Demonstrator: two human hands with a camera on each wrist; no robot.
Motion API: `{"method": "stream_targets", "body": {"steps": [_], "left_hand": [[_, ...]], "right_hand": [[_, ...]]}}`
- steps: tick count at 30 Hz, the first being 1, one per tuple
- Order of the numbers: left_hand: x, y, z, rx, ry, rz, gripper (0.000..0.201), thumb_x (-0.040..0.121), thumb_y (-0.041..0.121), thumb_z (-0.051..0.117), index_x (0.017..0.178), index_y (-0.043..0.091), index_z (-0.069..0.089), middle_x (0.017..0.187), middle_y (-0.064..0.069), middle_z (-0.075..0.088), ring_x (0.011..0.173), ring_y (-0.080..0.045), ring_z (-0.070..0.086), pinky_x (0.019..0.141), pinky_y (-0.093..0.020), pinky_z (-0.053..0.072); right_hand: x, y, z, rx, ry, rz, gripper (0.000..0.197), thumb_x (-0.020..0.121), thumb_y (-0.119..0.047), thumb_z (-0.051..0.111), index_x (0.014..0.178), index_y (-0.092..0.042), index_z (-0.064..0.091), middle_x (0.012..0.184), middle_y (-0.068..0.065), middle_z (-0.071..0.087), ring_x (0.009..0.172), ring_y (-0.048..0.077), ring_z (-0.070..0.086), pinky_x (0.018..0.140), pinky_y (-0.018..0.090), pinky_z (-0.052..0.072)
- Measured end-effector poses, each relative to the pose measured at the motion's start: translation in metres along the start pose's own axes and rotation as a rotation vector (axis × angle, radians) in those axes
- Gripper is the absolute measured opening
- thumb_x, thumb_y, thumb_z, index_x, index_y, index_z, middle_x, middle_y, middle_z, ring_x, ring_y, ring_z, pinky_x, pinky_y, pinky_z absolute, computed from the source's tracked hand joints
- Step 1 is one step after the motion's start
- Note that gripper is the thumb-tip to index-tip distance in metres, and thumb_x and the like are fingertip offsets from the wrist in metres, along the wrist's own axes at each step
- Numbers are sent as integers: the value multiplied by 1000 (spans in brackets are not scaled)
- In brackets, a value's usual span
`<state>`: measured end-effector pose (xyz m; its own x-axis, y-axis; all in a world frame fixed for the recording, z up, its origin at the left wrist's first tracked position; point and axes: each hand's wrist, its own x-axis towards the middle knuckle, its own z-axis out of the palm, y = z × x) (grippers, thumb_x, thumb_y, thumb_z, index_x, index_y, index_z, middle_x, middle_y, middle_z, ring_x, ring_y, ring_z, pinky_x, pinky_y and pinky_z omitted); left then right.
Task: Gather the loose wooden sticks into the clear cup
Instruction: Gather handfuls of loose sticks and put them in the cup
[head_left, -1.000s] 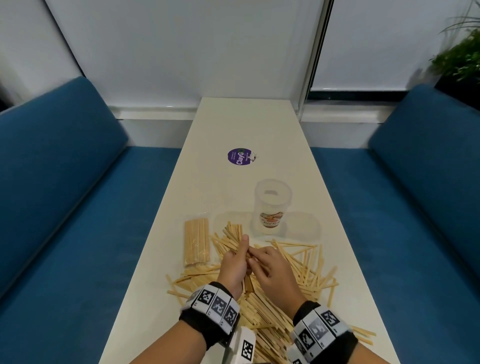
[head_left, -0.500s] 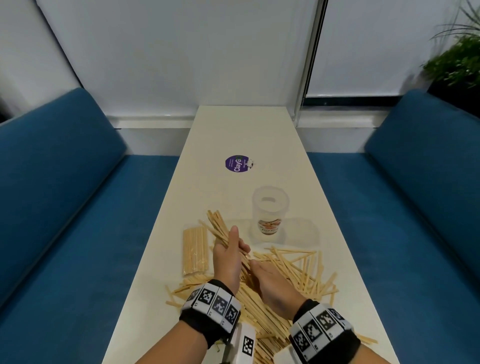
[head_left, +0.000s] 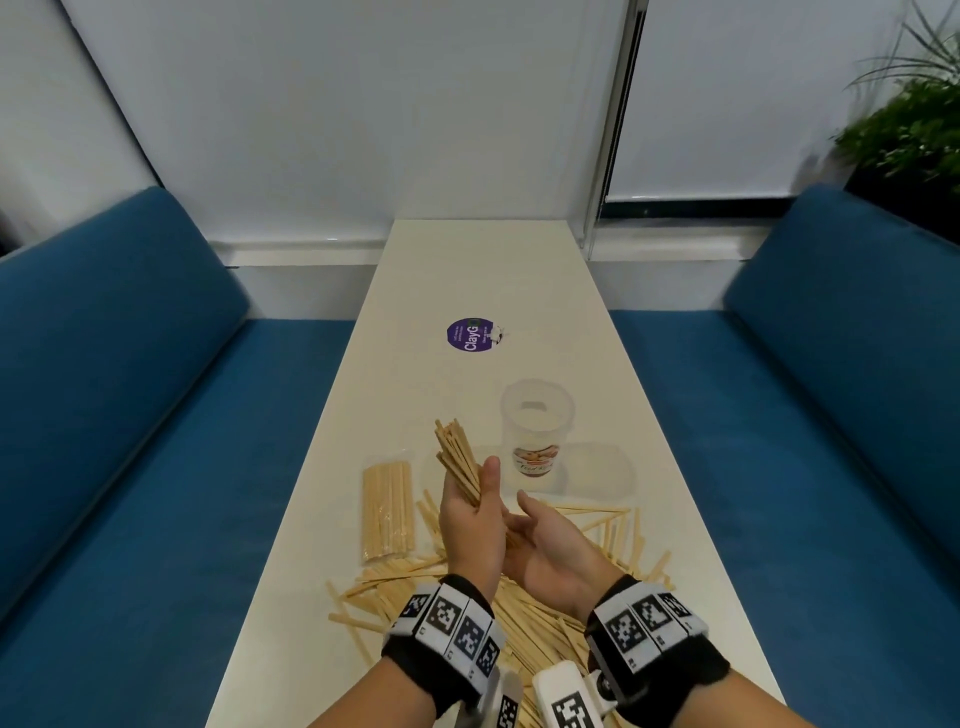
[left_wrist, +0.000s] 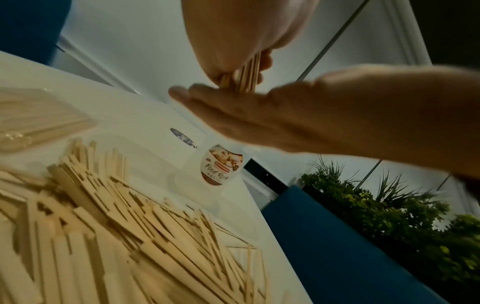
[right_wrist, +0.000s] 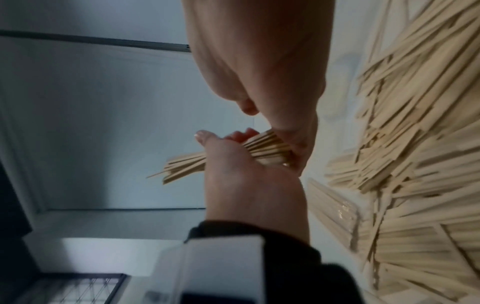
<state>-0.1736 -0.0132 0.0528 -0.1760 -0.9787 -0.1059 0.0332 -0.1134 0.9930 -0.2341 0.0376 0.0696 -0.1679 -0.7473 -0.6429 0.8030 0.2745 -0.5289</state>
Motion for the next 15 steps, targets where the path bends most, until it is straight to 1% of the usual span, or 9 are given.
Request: {"method": "stream_targets", "body": {"steps": [2,3,5,6,7,9,11,13,15], "left_hand": [[3,-2,-2,23,-17,-17,42,87,41,57,109,5,58,91,-19,67,89,-34,64,83,-43,52],[4,-2,-4,34,-35,-25,40,88,41,57,108,7,58,89,-18,67,88,-33,65,82,-43,52],[4,0,-8,53,-120,-54,29,89,41,55,101,15,59,74,-4,62,71,-22,62,68,-35,53],[2,0,-10,85,-194,-72,24,90,39,54,98,17,59,67,1,58,60,-14,56,59,-28,49],[-1,0,-12,127,-284,-79,20,92,36,53,98,18,59,62,6,54,52,-8,50,52,-22,43],[-8,-3,-14,228,-478,-74,17,94,24,50,107,16,58,55,10,51,43,-2,41,45,-17,35],[-17,-1,-14,314,-639,-42,19,95,16,47,112,24,49,60,6,49,48,-6,42,49,-23,36],[-23,2,-14,307,-699,-74,25,95,14,47,105,35,39,65,1,48,53,-11,44,56,-30,40],[-23,6,-17,213,-734,-187,28,93,13,52,105,36,40,67,-1,53,55,-12,49,58,-28,45]], "right_hand": [[-1,0,1,-97,-34,6,55,99,-44,31,115,2,57,99,15,67,97,24,60,81,35,50],[-1,1,-1,-226,-36,-6,62,95,-54,33,119,-1,56,108,11,63,102,22,58,87,35,49],[-1,2,-5,-521,-28,-120,74,81,-70,37,128,-14,51,126,-3,52,119,13,46,104,36,37],[-1,1,-6,-634,-27,-210,77,76,-72,41,133,-20,45,132,-9,46,124,9,40,107,34,32],[-2,-2,-6,-712,-24,-295,78,74,-69,48,135,-22,41,135,-9,45,125,8,40,104,30,31],[-2,-10,-6,-755,-11,-378,68,73,-55,64,129,-20,46,126,-5,55,115,7,51,91,21,40],[-1,-15,-4,-737,12,-400,43,78,-39,70,111,-13,61,109,3,66,101,11,61,80,20,48],[0,-15,-4,-755,61,-436,29,85,-35,64,94,-8,70,101,7,71,98,18,65,84,29,51],[-1,-13,-3,-747,93,-489,28,91,-35,56,83,-13,71,94,2,74,95,18,67,88,35,51]]}}
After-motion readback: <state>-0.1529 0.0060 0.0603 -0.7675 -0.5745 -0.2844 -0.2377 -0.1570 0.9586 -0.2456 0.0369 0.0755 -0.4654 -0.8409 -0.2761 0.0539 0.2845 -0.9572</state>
